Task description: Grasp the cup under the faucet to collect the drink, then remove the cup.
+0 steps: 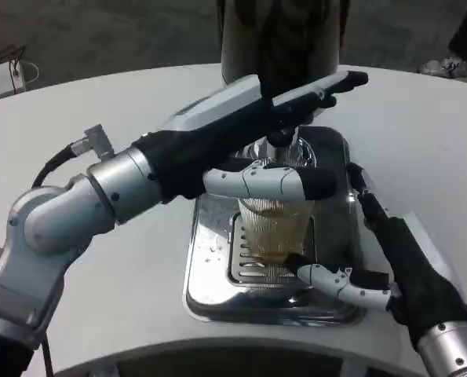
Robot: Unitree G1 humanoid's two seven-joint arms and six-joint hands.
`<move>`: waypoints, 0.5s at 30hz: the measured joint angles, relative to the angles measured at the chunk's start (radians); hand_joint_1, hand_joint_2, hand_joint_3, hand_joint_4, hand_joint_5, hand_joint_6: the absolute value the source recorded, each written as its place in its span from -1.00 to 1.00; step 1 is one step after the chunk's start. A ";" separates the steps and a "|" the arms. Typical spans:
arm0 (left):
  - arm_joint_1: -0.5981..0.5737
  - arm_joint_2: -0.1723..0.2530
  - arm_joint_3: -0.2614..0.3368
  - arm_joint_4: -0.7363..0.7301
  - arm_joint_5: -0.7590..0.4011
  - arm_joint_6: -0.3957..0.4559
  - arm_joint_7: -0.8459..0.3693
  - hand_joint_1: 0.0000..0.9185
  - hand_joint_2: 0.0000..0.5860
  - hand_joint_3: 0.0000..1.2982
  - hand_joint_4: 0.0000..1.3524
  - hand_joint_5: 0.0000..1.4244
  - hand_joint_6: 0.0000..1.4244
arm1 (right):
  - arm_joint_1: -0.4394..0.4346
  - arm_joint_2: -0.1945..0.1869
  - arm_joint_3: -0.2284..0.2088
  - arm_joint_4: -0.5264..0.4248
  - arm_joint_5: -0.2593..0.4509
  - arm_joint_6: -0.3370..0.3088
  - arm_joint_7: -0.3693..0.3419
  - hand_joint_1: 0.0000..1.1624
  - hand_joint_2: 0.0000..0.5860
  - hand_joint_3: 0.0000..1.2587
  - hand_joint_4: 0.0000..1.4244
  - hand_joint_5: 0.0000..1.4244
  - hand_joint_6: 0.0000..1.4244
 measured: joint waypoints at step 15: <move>0.003 0.011 0.011 -0.012 -0.002 0.006 -0.003 -1.00 -1.00 -0.90 -1.00 -0.91 -0.80 | -0.131 0.017 0.030 0.130 0.015 -0.002 -0.019 0.40 -0.32 -1.00 -1.00 -1.00 -0.95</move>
